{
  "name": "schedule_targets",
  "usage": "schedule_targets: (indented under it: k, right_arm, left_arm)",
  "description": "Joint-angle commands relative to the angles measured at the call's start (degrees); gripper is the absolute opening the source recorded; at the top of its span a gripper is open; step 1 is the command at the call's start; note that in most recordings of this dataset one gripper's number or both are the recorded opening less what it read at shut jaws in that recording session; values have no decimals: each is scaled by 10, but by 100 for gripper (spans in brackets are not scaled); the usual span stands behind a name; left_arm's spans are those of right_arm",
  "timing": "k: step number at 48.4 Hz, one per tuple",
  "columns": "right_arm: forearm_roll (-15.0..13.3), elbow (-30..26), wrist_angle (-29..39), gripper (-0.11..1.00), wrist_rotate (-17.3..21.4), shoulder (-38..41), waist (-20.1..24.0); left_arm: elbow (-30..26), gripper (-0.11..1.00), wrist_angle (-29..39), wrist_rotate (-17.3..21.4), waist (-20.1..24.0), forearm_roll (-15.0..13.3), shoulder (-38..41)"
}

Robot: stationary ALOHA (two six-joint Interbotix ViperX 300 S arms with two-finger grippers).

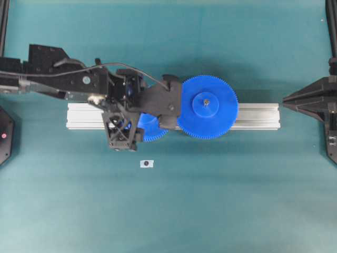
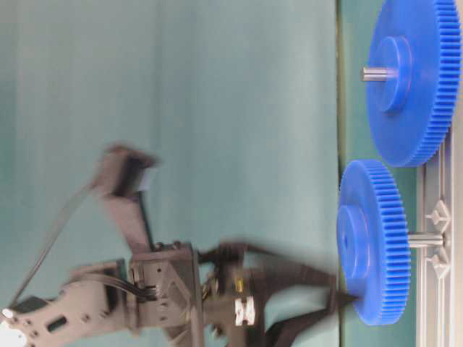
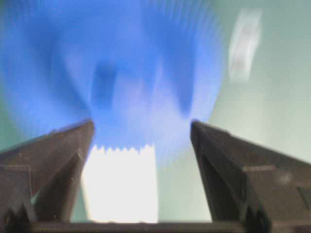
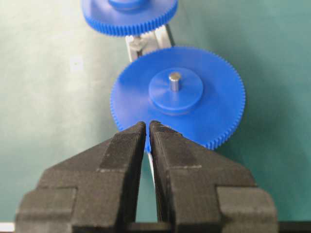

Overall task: Insert the small gear onto the shaft.
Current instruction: 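Align the gear's bore with the left shaft beside the large gear, then lower the small gear onto the shaft, meshing with the large gear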

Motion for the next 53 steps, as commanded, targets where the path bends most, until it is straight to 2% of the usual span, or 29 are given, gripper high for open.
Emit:
schedule_targets:
  k: [1,16,32,42,53]
  right_arm:
    - [1,-6,-4,17,4,4,-3]
    - [1,-4,-7,17,5,4,-4]
    - [1,-2,-7,17,4,4,-4]
    - [1,-2,-6,17,4,4,-4]
    - [1,-2,-5,17,4,4,-4]
  left_arm:
    - [-30,79,7,2,-2,1,-11]
    - [-25,79,1,7,14,3,-8]
    - [-22,78,-83,7,40,1,29]
    - [-18,78,-83,-2,31,1,56]
    - [-14,78,-62,0,28,1,42]
